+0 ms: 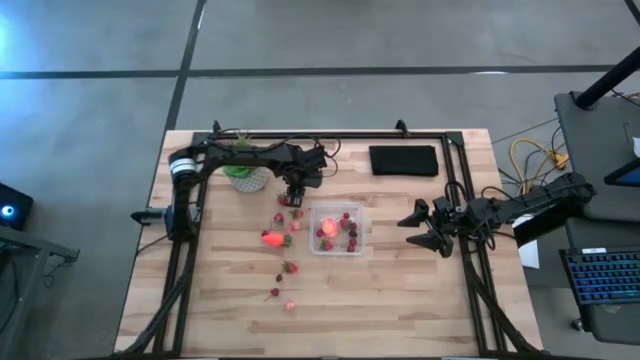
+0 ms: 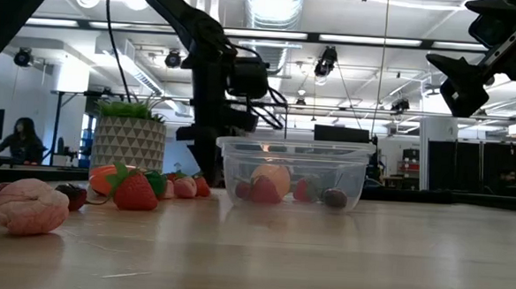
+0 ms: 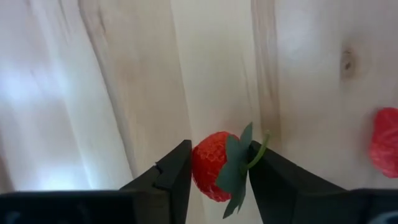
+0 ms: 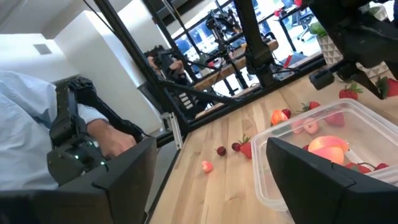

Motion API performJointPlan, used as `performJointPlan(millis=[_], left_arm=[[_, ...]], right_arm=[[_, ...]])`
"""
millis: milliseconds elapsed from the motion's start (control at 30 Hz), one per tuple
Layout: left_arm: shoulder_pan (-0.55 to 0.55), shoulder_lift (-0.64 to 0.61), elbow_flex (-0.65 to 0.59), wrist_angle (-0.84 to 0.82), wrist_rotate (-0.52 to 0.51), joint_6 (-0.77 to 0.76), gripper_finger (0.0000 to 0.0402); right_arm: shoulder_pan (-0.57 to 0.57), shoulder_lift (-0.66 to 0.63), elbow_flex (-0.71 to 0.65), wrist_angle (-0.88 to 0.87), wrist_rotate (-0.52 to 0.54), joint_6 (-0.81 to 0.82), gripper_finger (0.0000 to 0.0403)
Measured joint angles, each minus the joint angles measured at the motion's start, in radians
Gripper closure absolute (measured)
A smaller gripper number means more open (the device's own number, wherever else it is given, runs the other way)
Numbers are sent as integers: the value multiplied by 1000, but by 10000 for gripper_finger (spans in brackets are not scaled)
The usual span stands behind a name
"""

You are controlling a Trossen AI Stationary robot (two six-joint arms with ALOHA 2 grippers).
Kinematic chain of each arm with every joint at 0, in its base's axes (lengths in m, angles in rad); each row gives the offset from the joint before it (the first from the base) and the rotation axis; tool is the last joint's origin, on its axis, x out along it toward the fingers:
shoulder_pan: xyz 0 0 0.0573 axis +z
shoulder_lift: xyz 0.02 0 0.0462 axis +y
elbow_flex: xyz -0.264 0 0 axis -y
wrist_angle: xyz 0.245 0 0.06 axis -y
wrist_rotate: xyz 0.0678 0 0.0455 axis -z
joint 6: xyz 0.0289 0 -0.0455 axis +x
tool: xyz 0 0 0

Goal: Pick and placing Produce into tupperware
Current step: Put the strawberry into the transparent container

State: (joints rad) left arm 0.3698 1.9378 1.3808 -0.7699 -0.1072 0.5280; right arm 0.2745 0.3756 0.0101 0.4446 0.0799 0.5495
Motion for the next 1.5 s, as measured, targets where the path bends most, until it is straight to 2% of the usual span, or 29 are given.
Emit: performJointPlan(millis=[167, 367, 433, 633, 700, 800, 900, 1067, 1233, 1367, 1500], left_arm=[[-10, -70, 0, -13, 20, -67, 278], [-73, -218, 1, 6, 286, -193, 278], [-114, -262, 1, 31, 340, -204, 278], [-254, -317, 2, 138, 359, -212, 278], [-293, -310, 2, 179, 353, -214, 278], [-332, -276, 2, 230, 263, -290, 277], [-345, -235, 3, 245, 231, -347, 266], [-351, -171, 23, 254, 217, -392, 222], [-351, -173, 31, 251, 160, -418, 167], [-350, -229, 28, 135, 118, -417, 139], [-346, -294, 3, -77, -22, -413, 135]], right_arm=[[0, 0, 0, 0, 0, 0, 107], [0, 0, 0, 0, 0, 0, 112], [0, 0, 0, 0, 0, 0, 111], [0, 0, 0, 0, 0, 0, 106], [0, 0, 0, 0, 0, 0, 107], [0, 1, 0, 0, 0, 0, 110], [0, 0, 0, 0, 0, 0, 112], [0, 0, 0, 0, 0, 0, 108], [0, 1, 0, 0, 0, 0, 106], [0, 1, 0, 0, 0, 0, 111], [0, 0, 0, -1, 0, 0, 113]])
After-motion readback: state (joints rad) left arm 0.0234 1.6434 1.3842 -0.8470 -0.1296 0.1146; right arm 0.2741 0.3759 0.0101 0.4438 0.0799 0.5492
